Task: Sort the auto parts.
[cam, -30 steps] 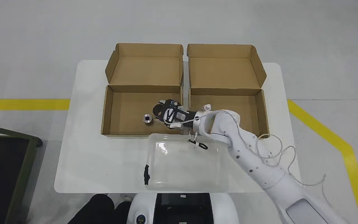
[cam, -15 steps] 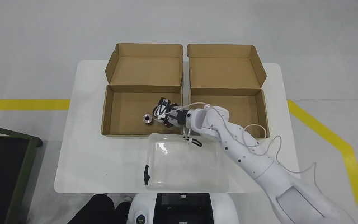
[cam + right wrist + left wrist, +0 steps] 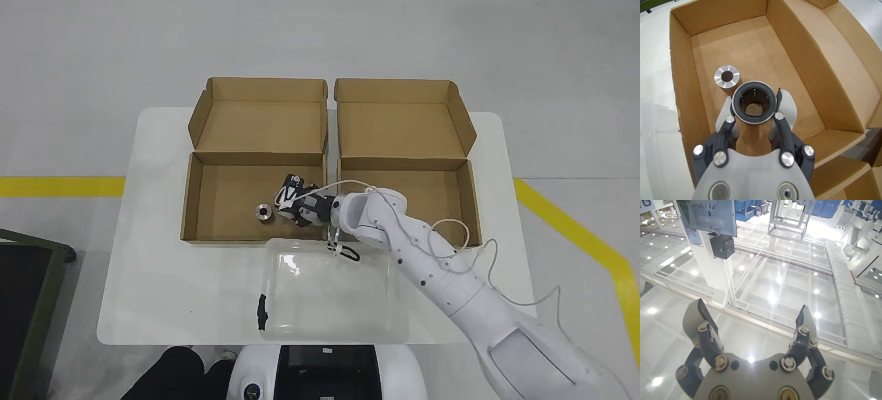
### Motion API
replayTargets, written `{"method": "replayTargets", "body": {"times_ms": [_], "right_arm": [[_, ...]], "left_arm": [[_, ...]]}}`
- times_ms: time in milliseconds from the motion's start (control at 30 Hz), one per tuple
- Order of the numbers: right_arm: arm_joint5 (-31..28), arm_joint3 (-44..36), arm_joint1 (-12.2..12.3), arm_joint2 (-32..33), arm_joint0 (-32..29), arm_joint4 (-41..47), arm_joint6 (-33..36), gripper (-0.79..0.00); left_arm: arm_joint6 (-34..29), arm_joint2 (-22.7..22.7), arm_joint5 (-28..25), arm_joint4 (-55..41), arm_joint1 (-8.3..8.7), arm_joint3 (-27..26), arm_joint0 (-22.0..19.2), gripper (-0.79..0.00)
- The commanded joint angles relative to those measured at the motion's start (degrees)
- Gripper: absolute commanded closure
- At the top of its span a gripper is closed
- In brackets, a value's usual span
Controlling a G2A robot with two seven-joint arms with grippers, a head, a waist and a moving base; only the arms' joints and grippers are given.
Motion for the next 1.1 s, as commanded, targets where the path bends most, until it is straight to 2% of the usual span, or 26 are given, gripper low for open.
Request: {"method": "replayTargets", "body": {"times_ms": [0, 167, 233, 600, 800, 1067], "right_arm": [[-0.2, -0.3, 0.0, 0.4, -0.2, 0.1, -0.1, -0.610], [-0.7, -2.8, 0.4, 1.9, -1.2, -0.5, -0.3, -0.763], [-0.7, -4.6, 0.7, 2.9, -1.8, -0.9, -0.4, -0.785], [-2.5, -19.7, 3.7, 11.8, -8.2, -2.5, 0.7, -0.785], [-3.8, -29.4, 5.9, 19.5, -14.8, -3.2, 0.2, -0.785], [-5.6, -40.2, 8.5, 31.0, -25.5, -6.5, -5.6, -0.785]], "left_arm": [[0.0, 0.0, 0.0, 0.0, 0.00, 0.0, 0.0, -0.785], [0.0, 0.0, 0.0, 0.0, 0.00, 0.0, 0.0, -0.785], [0.0, 0.0, 0.0, 0.0, 0.00, 0.0, 0.0, -0.785], [0.0, 0.0, 0.0, 0.0, 0.00, 0.0, 0.0, -0.785], [0.0, 0.0, 0.0, 0.0, 0.00, 0.0, 0.0, -0.785], [0.0, 0.0, 0.0, 0.0, 0.00, 0.0, 0.0, -0.785]]}}
